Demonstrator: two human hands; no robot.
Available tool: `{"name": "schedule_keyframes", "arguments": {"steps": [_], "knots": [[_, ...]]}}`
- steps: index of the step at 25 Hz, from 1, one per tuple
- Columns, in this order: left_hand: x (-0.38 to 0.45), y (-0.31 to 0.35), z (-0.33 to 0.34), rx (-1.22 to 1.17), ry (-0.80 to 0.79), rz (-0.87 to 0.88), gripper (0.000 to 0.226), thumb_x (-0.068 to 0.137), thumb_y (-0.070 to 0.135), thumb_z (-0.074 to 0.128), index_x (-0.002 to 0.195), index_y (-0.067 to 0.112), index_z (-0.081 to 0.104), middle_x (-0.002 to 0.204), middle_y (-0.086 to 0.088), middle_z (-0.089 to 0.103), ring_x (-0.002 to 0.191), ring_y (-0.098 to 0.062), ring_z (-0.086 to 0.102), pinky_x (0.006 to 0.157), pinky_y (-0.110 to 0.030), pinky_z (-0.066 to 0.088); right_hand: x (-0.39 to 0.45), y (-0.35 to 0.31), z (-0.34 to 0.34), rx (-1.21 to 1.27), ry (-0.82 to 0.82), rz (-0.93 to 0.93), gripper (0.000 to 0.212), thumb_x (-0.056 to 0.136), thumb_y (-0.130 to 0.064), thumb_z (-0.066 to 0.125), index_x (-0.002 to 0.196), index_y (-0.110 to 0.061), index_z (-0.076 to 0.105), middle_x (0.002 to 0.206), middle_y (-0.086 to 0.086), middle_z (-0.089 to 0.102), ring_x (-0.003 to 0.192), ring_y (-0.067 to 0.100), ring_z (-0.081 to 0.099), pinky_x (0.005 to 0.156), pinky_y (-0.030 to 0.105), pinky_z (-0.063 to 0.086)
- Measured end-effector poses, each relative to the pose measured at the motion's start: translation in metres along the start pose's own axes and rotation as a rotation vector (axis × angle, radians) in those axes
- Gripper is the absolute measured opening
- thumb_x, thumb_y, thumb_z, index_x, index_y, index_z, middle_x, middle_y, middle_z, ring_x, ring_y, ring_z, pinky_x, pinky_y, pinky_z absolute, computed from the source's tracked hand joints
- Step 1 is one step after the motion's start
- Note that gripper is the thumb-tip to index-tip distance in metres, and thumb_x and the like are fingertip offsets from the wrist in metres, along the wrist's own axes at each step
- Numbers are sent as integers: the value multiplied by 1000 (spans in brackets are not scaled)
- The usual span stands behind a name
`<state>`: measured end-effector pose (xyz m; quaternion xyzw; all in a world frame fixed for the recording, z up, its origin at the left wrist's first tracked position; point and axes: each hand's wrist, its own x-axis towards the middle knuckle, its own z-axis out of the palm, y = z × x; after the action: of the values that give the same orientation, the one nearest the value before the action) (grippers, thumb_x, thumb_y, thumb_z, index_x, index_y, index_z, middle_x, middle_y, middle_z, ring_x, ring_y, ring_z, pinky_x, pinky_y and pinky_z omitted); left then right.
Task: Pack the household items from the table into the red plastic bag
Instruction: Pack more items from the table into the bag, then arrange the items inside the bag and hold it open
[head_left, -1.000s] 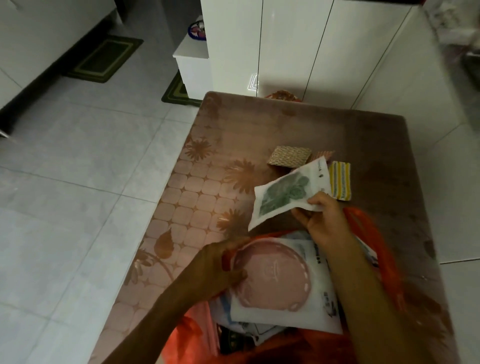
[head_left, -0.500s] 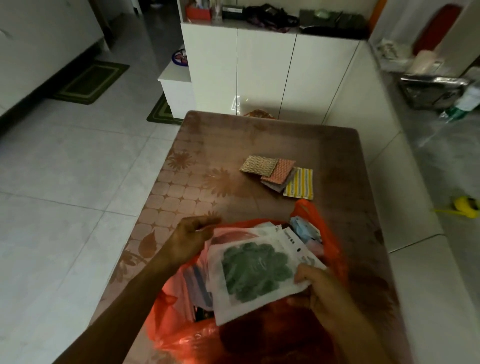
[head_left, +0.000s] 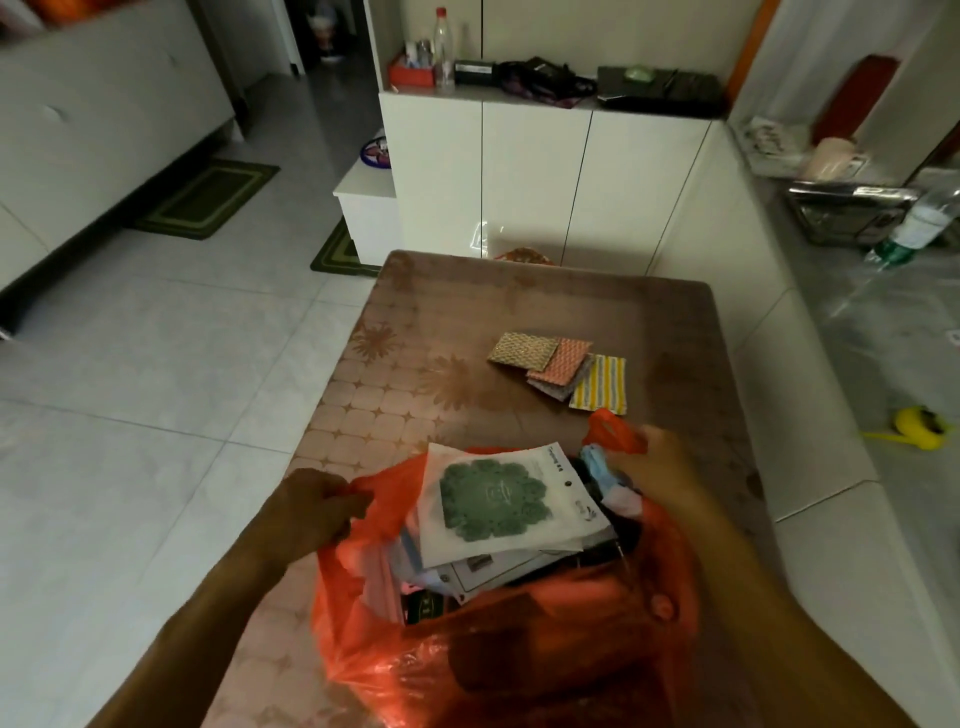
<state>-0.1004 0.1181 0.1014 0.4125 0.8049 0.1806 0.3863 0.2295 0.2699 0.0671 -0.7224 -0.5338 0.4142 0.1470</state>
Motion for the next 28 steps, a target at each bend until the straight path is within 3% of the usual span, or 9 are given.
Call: {"name": "schedule_keyframes", "arguments": {"steps": [2,4,5,8,11,14,21,24,28], "knots": [[-4,9,-6,-517,14,-20,30,91,30,58,72,9,67,57,-8,62,58,-22,59,58,-32,45,-5,-6,-1,351,-90,27,21,87,-15,65,103,-2,68,79,12,66,79,29,65,73,40,53],[-4,22,-11,-881,15,-49,26,93,27,53,77,9,63,54,-6,56,58,-22,59,57,-32,45,-18,-20,-8,572,-113,21,14,92,-14,59,93,-4,69,72,13,60,68,27,56,63,35,45],[-3,29,-11,-949,23,-44,24,94,24,51,79,8,62,54,-5,55,57,-21,58,55,-31,47,-25,-28,-14,623,-87,-2,15,93,-17,58,89,-9,69,72,12,60,67,26,55,62,33,44],[-5,51,-8,-929,63,110,25,96,19,47,80,6,61,53,-5,53,50,-20,47,45,-26,40,-42,-46,-39,816,-1,-164,20,94,-21,56,81,-12,67,56,-1,51,54,16,44,54,27,39],[-12,75,-19,-916,153,297,24,97,16,45,82,5,60,53,-3,49,44,-15,39,41,-22,33,-57,-60,-67,912,48,-316,22,96,-22,52,84,-12,67,52,-5,47,51,11,41,53,26,37],[-18,98,-34,-838,209,378,24,97,14,45,86,2,61,52,-1,48,47,-12,38,43,-21,31,-74,-71,-80,963,48,-453,23,96,-18,50,83,-10,66,49,-5,45,49,12,37,54,29,33],[-45,143,-66,-784,220,634,28,99,13,41,92,-5,61,54,-5,41,49,-16,31,48,-31,18,-118,-76,-121,1047,139,-572,32,97,-18,48,68,-10,60,44,-1,36,46,14,30,51,27,32],[-57,131,-56,-752,223,576,29,98,14,42,91,-6,61,53,-5,42,48,-15,32,44,-27,20,-132,-55,-123,1071,113,-517,33,97,-21,47,68,-11,58,44,-2,33,44,13,28,47,24,33],[-49,85,-36,-724,218,350,27,95,11,44,83,3,67,48,-3,43,46,-14,34,44,-25,25,-116,-17,-120,958,179,-251,30,96,-25,50,71,-11,59,41,-5,32,35,9,27,39,24,28]]}}
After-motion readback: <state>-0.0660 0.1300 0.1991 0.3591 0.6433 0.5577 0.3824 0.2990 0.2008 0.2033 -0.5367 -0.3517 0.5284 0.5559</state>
